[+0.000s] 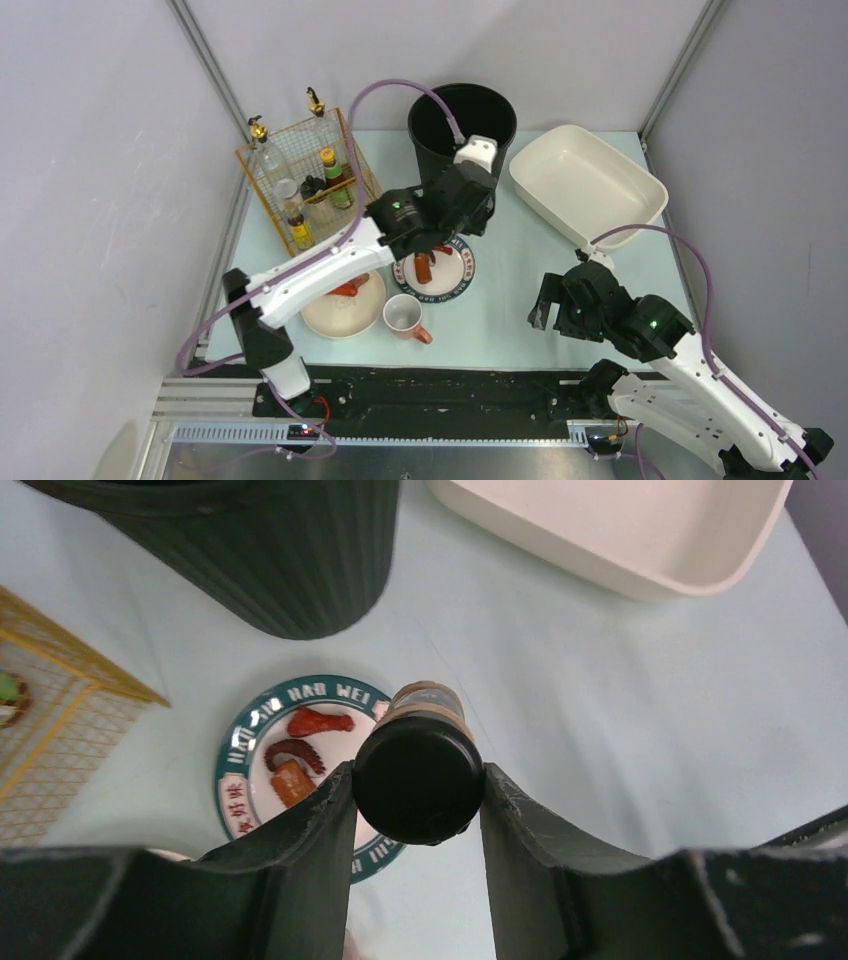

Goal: Clear the kitchen counter

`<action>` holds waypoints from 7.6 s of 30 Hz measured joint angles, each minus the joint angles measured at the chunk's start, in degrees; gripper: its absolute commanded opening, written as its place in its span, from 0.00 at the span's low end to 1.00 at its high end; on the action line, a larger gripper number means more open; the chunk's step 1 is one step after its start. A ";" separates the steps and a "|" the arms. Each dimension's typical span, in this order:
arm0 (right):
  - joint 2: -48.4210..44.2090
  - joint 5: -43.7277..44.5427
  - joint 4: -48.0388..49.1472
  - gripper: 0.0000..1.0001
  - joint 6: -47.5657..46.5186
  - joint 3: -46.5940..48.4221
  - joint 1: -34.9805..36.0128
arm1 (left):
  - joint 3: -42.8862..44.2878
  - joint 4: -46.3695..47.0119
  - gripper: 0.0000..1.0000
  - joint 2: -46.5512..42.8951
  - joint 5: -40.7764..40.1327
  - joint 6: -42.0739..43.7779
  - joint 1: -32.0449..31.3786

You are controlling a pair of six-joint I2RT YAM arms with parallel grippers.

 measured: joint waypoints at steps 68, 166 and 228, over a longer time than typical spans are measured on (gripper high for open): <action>-1.88 -1.95 0.61 0.92 -0.79 -2.25 0.00 | -23.45 6.78 0.57 0.79 3.72 -0.28 42.29; 55.74 -20.13 98.27 0.54 14.51 -18.38 -7.54 | -61.05 15.23 1.00 -66.71 29.55 3.15 41.31; 6.19 -27.67 40.28 0.00 5.81 -14.03 -28.37 | -61.33 15.32 1.00 -66.34 30.77 2.73 44.33</action>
